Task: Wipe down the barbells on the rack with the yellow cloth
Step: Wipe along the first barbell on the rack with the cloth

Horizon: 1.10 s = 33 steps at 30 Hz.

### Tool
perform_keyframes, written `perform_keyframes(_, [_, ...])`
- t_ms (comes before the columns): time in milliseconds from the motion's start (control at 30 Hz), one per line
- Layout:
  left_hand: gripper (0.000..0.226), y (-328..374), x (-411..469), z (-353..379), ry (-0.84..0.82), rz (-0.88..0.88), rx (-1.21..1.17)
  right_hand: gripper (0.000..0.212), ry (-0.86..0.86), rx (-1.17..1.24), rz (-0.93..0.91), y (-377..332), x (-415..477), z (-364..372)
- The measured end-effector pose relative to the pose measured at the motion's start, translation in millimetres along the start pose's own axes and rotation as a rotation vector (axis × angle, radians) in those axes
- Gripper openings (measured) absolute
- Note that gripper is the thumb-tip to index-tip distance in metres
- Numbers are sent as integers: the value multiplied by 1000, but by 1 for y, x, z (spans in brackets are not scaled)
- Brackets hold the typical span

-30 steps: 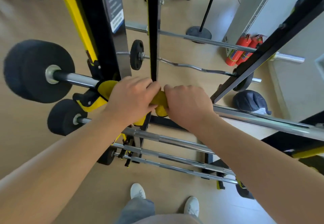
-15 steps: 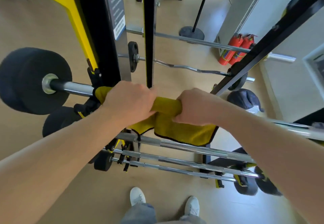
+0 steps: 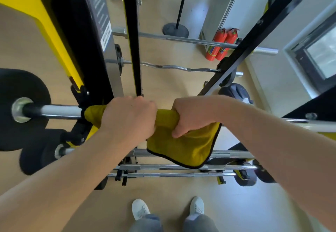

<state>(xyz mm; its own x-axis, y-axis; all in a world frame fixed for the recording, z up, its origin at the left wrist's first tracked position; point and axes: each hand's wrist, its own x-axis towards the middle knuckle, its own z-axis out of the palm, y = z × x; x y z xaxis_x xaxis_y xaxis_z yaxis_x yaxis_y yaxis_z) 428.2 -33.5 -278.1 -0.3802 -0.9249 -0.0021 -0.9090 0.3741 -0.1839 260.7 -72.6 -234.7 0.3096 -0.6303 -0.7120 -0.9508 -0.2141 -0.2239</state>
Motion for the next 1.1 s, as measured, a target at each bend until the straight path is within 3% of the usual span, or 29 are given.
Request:
perform_keyframes(100, [20, -3, 4, -2, -57, 8, -42, 13, 704, -367, 9, 0, 4, 56])
perform_keyframes(133, [21, -3, 5, -3, -61, 7, -50, 16, 863, -417, 16, -2, 6, 71])
perform_keyframes(200, [18, -4, 5, -5, -59, 20, -38, 17, 1023, -429, 28, -2, 11, 77])
perform_keyframes(233, [14, -5, 4, -4, -49, 27, -35, 15, 998, -416, 17, -2, 13, 74])
perform_keyframes(367, [16, -3, 0, -4, 13, 44, -10, 16, 429, -209, -75, -2, 6, 31])
perform_keyframes(467, [16, -5, -2, -1, 23, 49, -3, 35, -148, 73, 28, -3, 15, -3])
perform_keyframes(533, [14, -6, -1, 0, 2, 52, -11, 48, -348, 232, 88, -6, 16, -15])
perform_keyframes(600, [13, -3, 3, -3, -19, 41, -27, 47, -195, 108, 53, -8, 13, -9])
perform_keyframes(700, [10, -4, 11, -3, -143, -11, -65, 15, 371, -161, 28, -9, 9, 33])
perform_keyframes(767, [9, -6, 12, -5, -151, -4, -89, 11, 745, -371, 42, -11, 10, 63])
perform_keyframes(833, [11, -6, 12, -5, -146, 2, -81, 12, 961, -391, 25, -11, 15, 73])
perform_keyframes(867, [12, -6, 11, -6, -166, 1, -80, 10, 980, -405, 30, -13, 16, 72])
perform_keyframes(900, [9, -4, 10, -6, -175, -2, -78, 8, 894, -391, 51, -14, 14, 66])
perform_keyframes(967, [8, -1, 6, -6, -105, 9, -60, 8, 563, -273, 29, -16, 8, 47])
perform_keyframes(1100, [19, -3, 1, -5, 1, 12, -7, 29, -24, -12, -2, -17, 13, -2])
